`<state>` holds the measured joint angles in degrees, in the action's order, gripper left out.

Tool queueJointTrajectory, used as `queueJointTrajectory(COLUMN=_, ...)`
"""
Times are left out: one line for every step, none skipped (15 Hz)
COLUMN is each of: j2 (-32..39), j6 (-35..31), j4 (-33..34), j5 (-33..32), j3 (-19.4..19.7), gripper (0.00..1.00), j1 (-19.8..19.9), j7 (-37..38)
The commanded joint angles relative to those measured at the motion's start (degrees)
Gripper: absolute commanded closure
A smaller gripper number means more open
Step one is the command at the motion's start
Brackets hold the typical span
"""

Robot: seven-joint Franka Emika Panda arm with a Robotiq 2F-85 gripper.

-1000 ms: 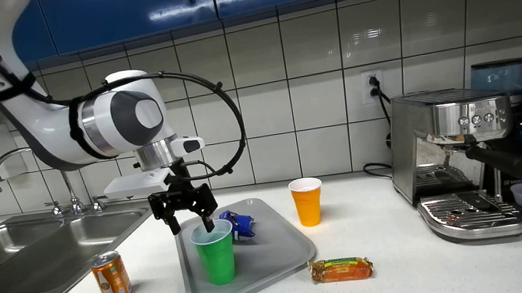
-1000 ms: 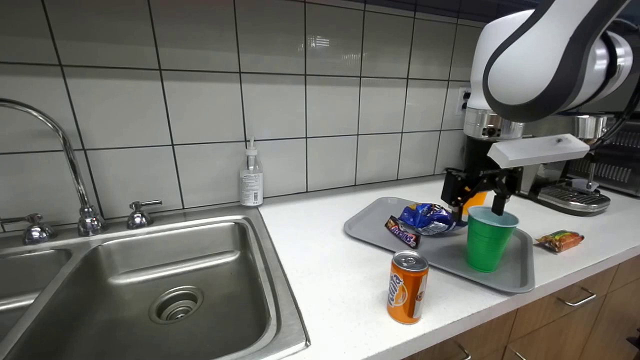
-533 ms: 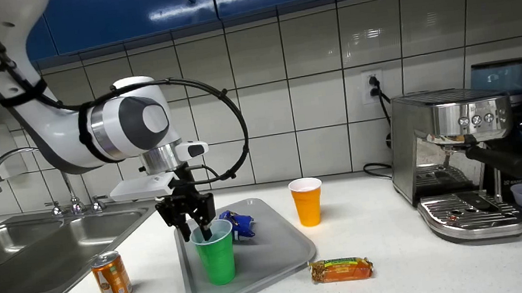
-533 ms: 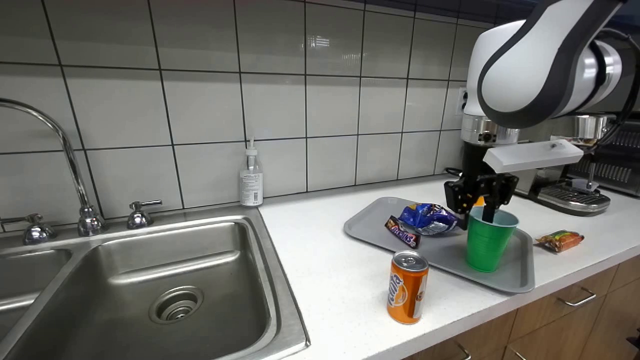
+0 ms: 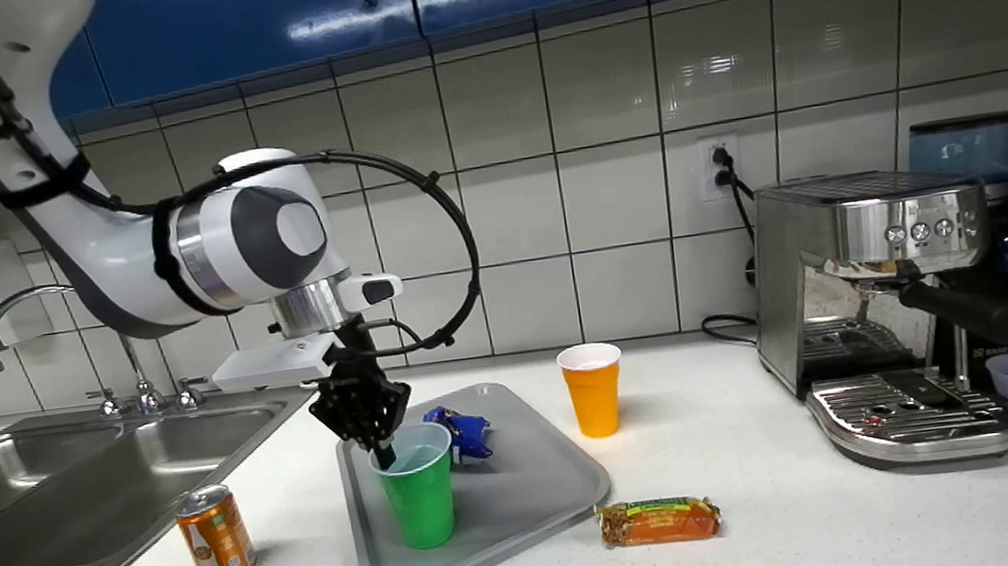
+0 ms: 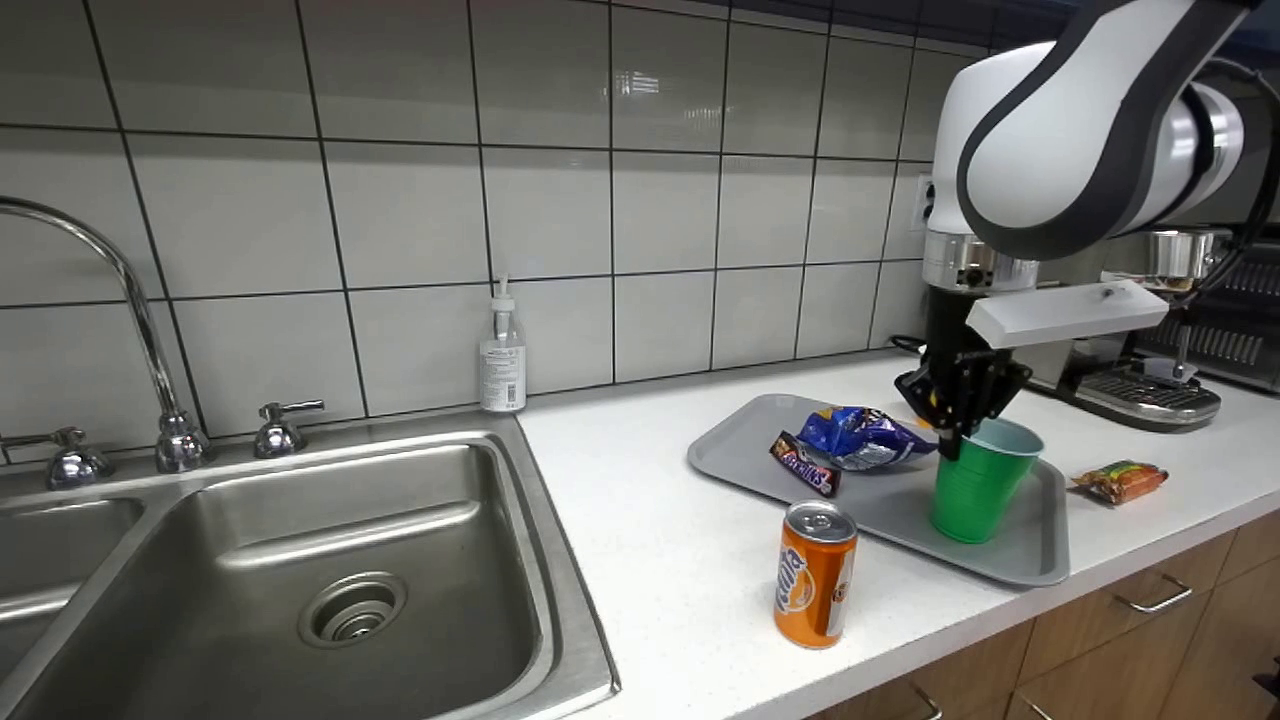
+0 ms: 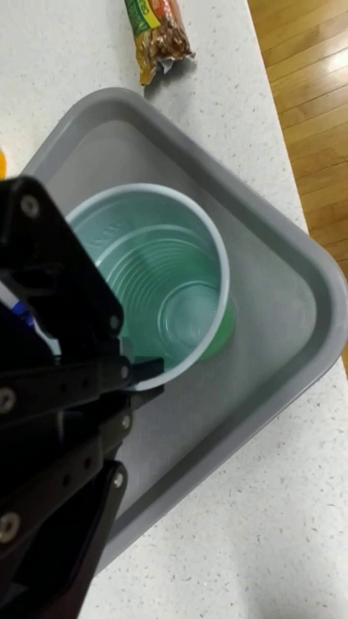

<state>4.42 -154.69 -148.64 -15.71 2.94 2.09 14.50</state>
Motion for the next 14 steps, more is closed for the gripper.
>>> queueJointTrajectory(j2=-3.4, j6=2.4, j4=-0.9, j5=-3.0, j3=0.5, gripper=0.99, j1=-1.4, j7=3.9)
queueJointTrajectory(j2=-4.3, j6=2.6, j4=-1.2, j5=-3.6, j3=0.3, gripper=0.99, j1=-1.7, j7=4.7)
queueJointTrajectory(j2=-5.0, j6=2.9, j4=-1.4, j5=-4.0, j3=0.0, gripper=0.99, j1=-2.0, j7=5.2)
queueJointTrajectory(j2=-5.9, j6=3.2, j4=-1.5, j5=-4.6, j3=-0.4, gripper=0.99, j1=-2.3, j7=6.1)
queueJointTrajectory(j2=-6.7, j6=3.5, j4=-1.6, j5=-5.0, j3=-0.9, gripper=0.99, j1=-2.7, j7=6.8)
queueJointTrajectory(j2=-7.5, j6=3.9, j4=-1.6, j5=-5.5, j3=-1.4, gripper=0.99, j1=-3.1, j7=7.7)
queueJointTrajectory(j2=-8.2, j6=4.5, j4=-1.6, j5=-5.6, j3=-2.1, gripper=0.99, j1=-3.4, j7=8.3)
queueJointTrajectory(j2=-8.8, j6=5.2, j4=-1.5, j5=-6.3, j3=-2.9, gripper=0.99, j1=-3.7, j7=9.5)
queueJointTrajectory(j2=-9.2, j6=5.9, j4=-1.3, j5=-6.8, j3=-3.9, gripper=0.99, j1=-4.1, j7=10.4)
queueJointTrajectory(j2=-9.6, j6=6.5, j4=-1.1, j5=-7.3, j3=-4.8, gripper=0.99, j1=-4.4, j7=11.5)
queueJointTrajectory(j2=-9.8, j6=7.1, j4=-0.8, j5=-7.5, j3=-5.9, gripper=0.99, j1=-4.7, j7=12.5)
queueJointTrajectory(j2=-9.9, j6=7.7, j4=-0.4, j5=-7.5, j3=-6.9, gripper=0.99, j1=-5.1, j7=13.4)
queueJointTrajectory(j2=-9.8, j6=8.2, j4=0.1, j5=-7.8, j3=-8.1, gripper=0.99, j1=-5.6, j7=14.6)
queueJointTrajectory(j2=-9.7, j6=8.3, j4=0.3, j5=-7.9, j3=-9.0, gripper=0.99, j1=-5.9, j7=15.4)
